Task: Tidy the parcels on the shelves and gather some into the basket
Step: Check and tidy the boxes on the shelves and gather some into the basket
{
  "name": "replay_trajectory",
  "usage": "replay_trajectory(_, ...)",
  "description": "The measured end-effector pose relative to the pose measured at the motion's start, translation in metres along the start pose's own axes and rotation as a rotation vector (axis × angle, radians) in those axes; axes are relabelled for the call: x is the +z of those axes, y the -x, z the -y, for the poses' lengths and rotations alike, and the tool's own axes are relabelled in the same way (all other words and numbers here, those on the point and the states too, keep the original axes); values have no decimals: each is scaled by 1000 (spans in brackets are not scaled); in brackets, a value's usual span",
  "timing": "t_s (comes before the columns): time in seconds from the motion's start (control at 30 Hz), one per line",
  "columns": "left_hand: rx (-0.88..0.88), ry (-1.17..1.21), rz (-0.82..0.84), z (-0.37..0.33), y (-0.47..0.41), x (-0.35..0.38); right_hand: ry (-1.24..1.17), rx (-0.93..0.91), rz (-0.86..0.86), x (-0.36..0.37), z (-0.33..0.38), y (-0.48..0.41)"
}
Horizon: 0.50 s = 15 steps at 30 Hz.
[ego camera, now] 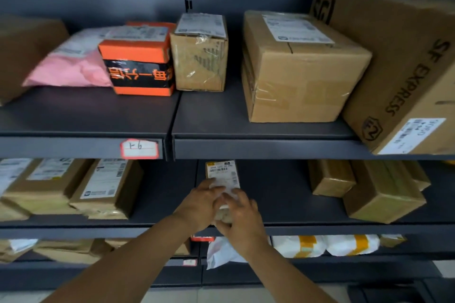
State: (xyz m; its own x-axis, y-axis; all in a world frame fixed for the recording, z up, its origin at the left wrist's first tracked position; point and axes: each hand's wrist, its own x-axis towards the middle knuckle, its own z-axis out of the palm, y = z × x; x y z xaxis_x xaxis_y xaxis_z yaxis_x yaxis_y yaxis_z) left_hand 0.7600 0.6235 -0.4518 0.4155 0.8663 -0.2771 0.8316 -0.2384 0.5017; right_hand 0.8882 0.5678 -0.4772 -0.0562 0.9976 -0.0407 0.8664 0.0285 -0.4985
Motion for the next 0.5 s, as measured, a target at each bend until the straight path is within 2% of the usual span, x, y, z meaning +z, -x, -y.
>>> replay_trajectory(0.13, -42, -24, -24, 7, 0, -7, -203, -17, -68, -8, -4, -2)
replay_trajectory(0.23, -79, -52, -21, 3, 0, -4, -148, 64, -191, -22, -29, 2)
replay_trajectory(0.37, -157, -77, -147, -9, -3, 10, -48, 187, -349, -46, -74, 3)
replay_trajectory(0.5, -151, -157, -212, -23, -13, 30, 121, 336, -360, -69, -112, 5)
